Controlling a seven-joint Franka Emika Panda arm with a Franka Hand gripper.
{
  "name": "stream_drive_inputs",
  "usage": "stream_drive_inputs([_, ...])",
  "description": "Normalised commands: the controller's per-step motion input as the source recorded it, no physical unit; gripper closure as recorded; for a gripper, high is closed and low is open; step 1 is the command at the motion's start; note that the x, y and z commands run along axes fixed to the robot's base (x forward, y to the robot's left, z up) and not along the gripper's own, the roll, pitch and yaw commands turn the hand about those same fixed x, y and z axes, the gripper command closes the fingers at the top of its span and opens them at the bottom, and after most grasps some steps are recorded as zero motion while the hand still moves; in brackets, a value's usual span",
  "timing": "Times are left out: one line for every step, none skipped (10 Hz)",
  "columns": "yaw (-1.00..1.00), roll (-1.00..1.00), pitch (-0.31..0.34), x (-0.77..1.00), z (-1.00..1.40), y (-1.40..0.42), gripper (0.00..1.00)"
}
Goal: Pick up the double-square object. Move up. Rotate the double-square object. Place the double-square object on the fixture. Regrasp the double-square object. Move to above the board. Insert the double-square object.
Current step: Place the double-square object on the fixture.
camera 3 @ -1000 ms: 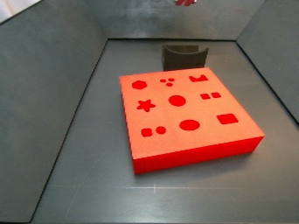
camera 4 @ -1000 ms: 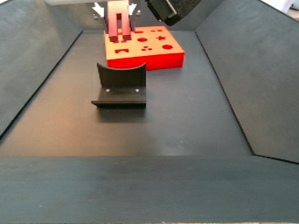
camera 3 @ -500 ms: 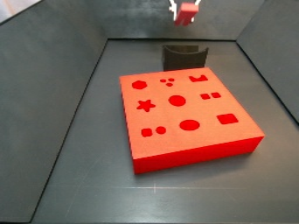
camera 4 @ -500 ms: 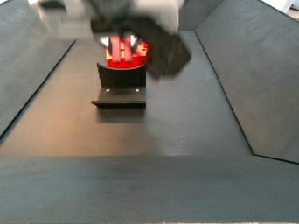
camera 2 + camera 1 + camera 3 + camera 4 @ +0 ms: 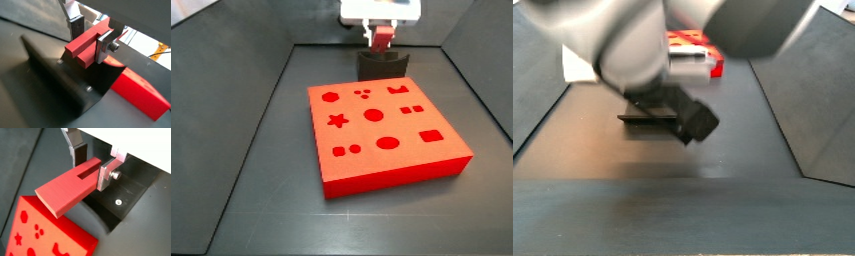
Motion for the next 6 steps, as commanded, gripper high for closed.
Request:
stream_drive_inputs([-0.06, -0.23, 0.020, 0.19, -1.00, 0.11, 1.00])
stream_drive_inputs([-0.06, -0.18, 0.028, 0.16, -0.89, 0.11, 1.00])
stream_drive_inputs([-0.06, -0.16, 0.027, 0.14, -0.72, 0.09, 1.00])
stream_drive_inputs([-0.06, -0.15, 0.024, 0.11, -0.52, 0.07, 1.00])
stream_drive_inputs([-0.06, -0.12, 0.028, 0.09, -0.47, 0.08, 1.00])
stream_drive_inputs([0.00, 0.00, 0.000, 0.00, 0.00, 0.00, 0.00])
